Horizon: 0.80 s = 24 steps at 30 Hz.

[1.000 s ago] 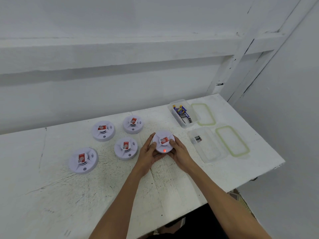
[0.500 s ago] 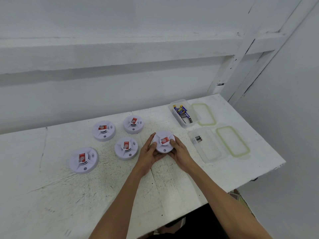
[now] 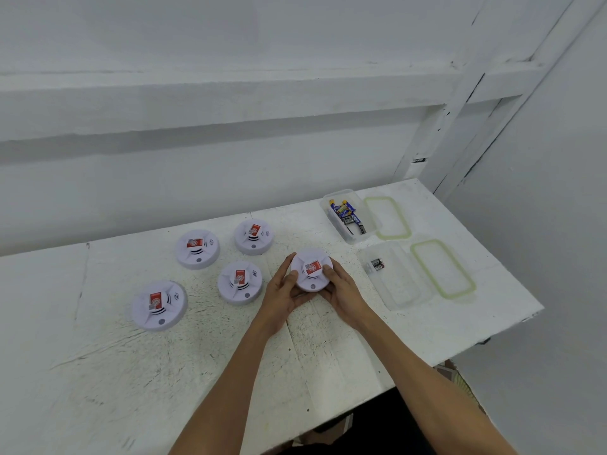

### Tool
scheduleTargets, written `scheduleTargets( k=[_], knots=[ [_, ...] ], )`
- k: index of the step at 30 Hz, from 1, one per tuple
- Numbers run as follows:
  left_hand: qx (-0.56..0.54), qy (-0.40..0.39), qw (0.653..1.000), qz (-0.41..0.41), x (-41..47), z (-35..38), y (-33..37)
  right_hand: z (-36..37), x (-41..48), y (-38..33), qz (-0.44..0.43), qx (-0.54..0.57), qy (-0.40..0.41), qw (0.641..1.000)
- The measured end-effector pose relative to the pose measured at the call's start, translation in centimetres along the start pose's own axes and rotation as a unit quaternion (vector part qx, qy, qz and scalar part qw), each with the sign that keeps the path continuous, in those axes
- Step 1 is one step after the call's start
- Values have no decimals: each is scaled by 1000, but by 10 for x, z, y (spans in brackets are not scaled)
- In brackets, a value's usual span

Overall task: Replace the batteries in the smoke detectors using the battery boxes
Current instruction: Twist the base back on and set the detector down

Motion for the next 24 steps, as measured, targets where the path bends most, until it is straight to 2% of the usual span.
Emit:
scheduleTargets(
  k=[24],
  knots=[
    [10,3,1000,0,-1,0,1,3,-4,-5,6,-19,5,1000]
  ],
)
Point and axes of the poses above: each hand's wrist, its own x-axis towards the middle knuckle, its own z-axis out of the palm, y = z × x, the point moved 2 cm from there along x, towards the middle knuckle, and after that the axes turned 14 degrees about -x, right-handed, at the moved point
